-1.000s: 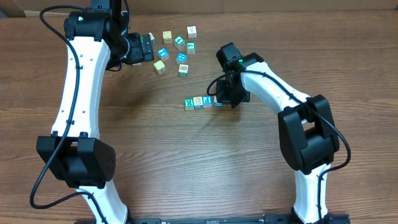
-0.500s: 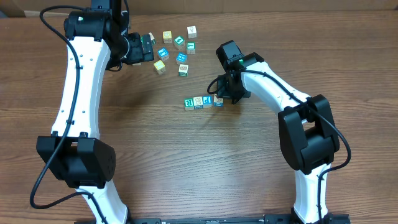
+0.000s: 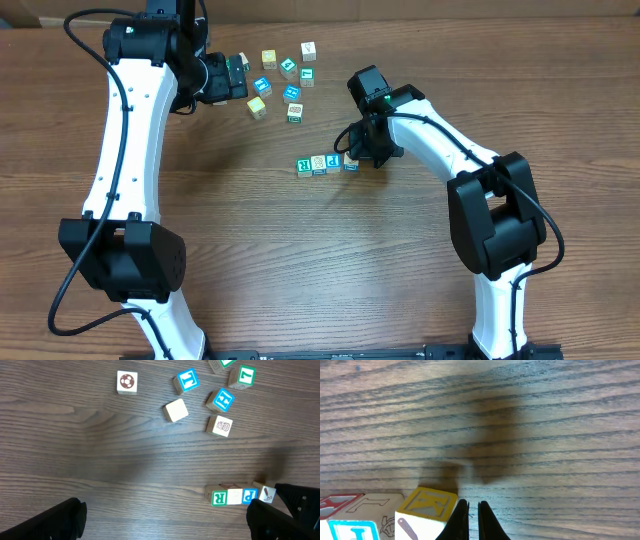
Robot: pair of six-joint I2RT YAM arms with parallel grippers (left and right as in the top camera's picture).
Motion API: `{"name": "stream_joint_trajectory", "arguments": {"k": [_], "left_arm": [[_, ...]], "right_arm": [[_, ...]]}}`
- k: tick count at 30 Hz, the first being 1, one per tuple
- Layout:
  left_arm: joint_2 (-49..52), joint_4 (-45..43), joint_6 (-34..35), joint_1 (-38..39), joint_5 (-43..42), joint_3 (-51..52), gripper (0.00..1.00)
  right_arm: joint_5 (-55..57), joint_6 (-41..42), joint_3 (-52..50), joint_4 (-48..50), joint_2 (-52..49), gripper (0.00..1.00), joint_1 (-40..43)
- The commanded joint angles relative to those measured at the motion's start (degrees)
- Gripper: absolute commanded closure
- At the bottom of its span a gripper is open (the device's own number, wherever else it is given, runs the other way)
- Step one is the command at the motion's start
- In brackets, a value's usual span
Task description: Form a horizontal line
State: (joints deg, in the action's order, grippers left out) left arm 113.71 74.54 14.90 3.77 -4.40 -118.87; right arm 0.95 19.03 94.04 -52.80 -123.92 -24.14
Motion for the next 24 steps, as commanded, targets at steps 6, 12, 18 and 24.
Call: {"name": "stream_joint_trajectory", "arguments": {"k": [6, 12, 18, 24], "left_arm": [[0.3, 0.0, 0.6, 0.1, 0.4, -0.4, 0.00], [0.3, 0.0, 0.6, 0.1, 0.4, -0.4, 0.00], [0.3, 0.0, 0.6, 0.1, 0.4, -0.4, 0.00], [0.3, 0.0, 0.6, 0.1, 0.4, -0.4, 0.00]], "right_arm": [[-4.2, -3.6, -0.3, 0.6, 0.4, 0.96, 0.0], [-5.7, -4.1, -0.3, 0.6, 0.5, 0.96, 0.0], [-4.8, -1.1, -0.3, 0.2, 0.4, 0.96, 0.0], [-4.7, -1.0, -0.3, -0.5, 0.4, 0.96, 0.0]]}}
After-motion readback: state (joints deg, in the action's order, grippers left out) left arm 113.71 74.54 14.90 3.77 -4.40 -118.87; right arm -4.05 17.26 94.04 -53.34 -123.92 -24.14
